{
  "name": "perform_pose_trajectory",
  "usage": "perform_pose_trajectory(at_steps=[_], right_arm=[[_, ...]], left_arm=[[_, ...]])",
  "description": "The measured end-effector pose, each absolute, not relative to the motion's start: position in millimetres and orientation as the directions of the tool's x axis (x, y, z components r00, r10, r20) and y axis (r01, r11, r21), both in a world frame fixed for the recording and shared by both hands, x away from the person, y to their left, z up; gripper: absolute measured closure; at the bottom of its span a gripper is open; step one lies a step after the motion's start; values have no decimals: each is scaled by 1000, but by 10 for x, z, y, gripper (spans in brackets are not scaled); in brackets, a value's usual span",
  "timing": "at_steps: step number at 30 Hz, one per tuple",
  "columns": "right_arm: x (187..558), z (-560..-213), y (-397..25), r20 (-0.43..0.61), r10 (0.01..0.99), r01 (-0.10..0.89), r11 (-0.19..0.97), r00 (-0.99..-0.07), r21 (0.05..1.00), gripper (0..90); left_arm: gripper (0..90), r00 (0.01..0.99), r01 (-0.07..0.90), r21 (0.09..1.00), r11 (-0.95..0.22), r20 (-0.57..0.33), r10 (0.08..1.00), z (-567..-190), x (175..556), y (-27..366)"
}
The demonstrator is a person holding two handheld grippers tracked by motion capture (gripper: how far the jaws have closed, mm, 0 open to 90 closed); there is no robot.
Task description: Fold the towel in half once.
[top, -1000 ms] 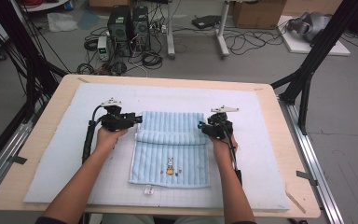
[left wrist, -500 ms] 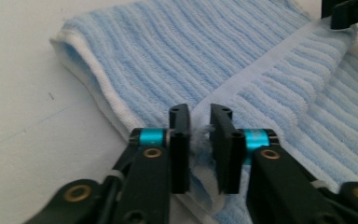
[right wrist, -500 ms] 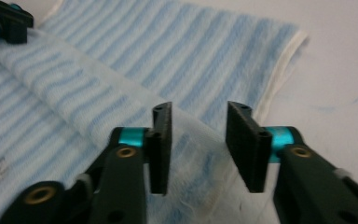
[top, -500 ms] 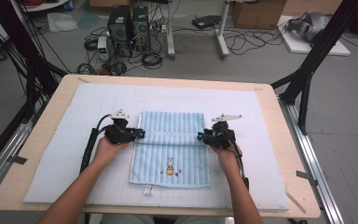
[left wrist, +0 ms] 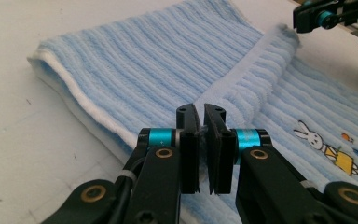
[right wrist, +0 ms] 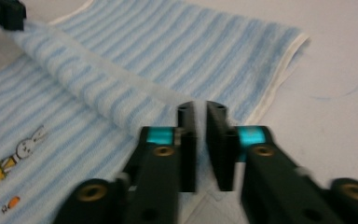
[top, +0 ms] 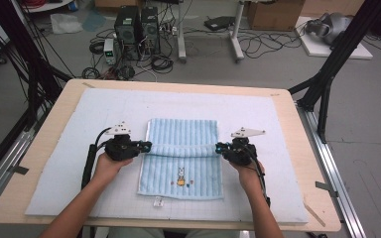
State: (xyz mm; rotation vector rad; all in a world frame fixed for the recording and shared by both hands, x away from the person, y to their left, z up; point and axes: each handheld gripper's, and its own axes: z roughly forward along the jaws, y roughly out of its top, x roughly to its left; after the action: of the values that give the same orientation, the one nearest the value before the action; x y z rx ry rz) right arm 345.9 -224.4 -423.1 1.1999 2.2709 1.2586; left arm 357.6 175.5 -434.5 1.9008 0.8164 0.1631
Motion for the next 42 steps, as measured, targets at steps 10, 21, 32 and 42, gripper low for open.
perform_pose_trajectory(at_steps=[10,21,32,42], right_arm=[[3545,-4272,-2260,195,801,565,205,-566,799,439],[3502,-4286,-2241,142,772,539,287,-620,792,869],[3208,-4232,-2364,158,729,501,280,-666,819,881],[3133,-4295,-2302,120,719,478,318,-684,819,436]], left_arm=[[844,761,464,855,-233,-250,598,-4368,3468,1800],[842,773,431,878,-209,-240,587,-4322,3417,1832],[840,777,425,884,-197,-245,579,-4306,3277,1857],[840,783,428,880,-207,-247,572,-4348,3252,1850]])
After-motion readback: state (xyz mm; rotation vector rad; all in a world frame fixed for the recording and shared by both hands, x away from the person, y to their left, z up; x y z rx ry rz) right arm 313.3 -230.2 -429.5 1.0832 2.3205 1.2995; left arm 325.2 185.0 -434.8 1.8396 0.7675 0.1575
